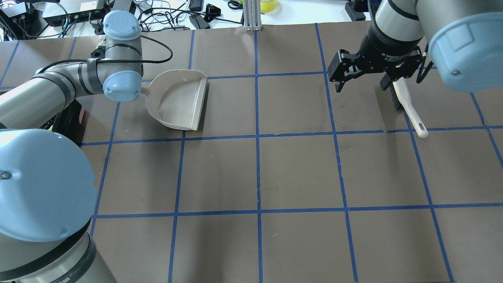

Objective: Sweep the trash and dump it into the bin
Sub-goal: 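Lower the dustpan onto the table beside the bin with the left gripper, then open the left gripper and raise it away from the dustpan handle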

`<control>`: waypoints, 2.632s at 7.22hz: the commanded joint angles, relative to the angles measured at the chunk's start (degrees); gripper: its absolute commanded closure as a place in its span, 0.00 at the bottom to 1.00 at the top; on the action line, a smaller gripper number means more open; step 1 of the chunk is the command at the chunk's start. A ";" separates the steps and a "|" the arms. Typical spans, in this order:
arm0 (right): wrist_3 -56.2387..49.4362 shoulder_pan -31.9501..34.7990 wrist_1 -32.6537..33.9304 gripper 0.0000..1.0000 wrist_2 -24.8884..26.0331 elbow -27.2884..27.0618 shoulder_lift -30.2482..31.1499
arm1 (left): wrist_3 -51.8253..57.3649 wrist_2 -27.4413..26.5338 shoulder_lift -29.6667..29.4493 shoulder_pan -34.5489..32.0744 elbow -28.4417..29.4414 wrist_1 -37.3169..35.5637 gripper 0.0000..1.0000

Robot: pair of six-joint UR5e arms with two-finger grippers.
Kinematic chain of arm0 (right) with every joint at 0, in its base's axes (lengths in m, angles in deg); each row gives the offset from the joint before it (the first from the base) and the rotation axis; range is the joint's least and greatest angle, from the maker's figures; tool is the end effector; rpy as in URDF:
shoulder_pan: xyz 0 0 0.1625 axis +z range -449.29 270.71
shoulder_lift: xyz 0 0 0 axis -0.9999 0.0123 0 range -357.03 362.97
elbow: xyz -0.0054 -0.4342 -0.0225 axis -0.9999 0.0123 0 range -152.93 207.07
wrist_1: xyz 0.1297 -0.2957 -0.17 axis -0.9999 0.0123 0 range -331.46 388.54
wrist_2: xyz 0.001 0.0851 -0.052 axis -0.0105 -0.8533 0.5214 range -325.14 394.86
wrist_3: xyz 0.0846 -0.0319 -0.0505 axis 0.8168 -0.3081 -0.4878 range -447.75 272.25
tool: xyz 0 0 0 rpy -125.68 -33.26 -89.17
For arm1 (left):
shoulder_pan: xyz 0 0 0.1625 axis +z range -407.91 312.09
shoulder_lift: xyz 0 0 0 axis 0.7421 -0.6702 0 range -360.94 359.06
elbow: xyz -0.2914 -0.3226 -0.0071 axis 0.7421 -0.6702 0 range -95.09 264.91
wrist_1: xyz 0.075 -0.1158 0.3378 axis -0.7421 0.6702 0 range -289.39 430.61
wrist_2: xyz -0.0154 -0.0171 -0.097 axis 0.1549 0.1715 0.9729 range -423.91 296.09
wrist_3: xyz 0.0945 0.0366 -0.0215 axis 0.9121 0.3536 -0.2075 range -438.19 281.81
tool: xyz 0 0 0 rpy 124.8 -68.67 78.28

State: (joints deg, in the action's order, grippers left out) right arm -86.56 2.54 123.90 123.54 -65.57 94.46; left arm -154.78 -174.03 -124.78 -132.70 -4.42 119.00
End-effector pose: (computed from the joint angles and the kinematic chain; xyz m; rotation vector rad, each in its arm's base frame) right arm 0.1495 -0.4308 0.4945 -0.0188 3.1145 -0.1138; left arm -0.0391 -0.6456 0.2562 -1.9301 2.1697 -0.4747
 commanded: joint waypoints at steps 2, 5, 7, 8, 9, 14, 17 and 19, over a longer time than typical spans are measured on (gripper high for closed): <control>0.04 -0.08 0.01 0.00 0.00 0.00 0.00 | 0.13 -0.79 1.84 -0.29 -0.06 -0.06 0.19; -0.05 -0.08 0.01 0.00 0.00 0.00 0.00 | 20.08 2.51 9.38 -0.30 0.21 0.29 0.00; -0.05 0.01 0.01 0.00 0.00 0.00 0.00 | 35.68 12.45 14.75 0.05 0.64 1.43 0.00; 0.04 0.01 -0.08 0.00 0.00 0.00 0.00 | 45.64 14.65 16.43 0.66 0.56 3.35 0.00; -0.05 -0.08 0.01 0.00 0.00 0.00 0.00 | 49.14 16.59 18.27 0.76 0.91 12.25 0.00; -0.05 0.01 0.01 0.00 0.00 0.00 0.09 | 62.77 19.94 25.49 -0.12 -2.24 24.71 0.00; -0.05 0.01 0.01 0.00 0.00 0.00 0.09 | 63.58 19.33 28.39 0.23 -4.19 25.34 0.00; -0.05 0.01 0.01 0.00 0.00 0.00 0.09 | 74.11 19.59 30.58 -0.29 -4.01 29.63 0.00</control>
State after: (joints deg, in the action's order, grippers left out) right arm -86.57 2.55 123.91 123.54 -65.57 94.55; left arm -85.05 -154.62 -95.49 -132.74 -8.57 146.37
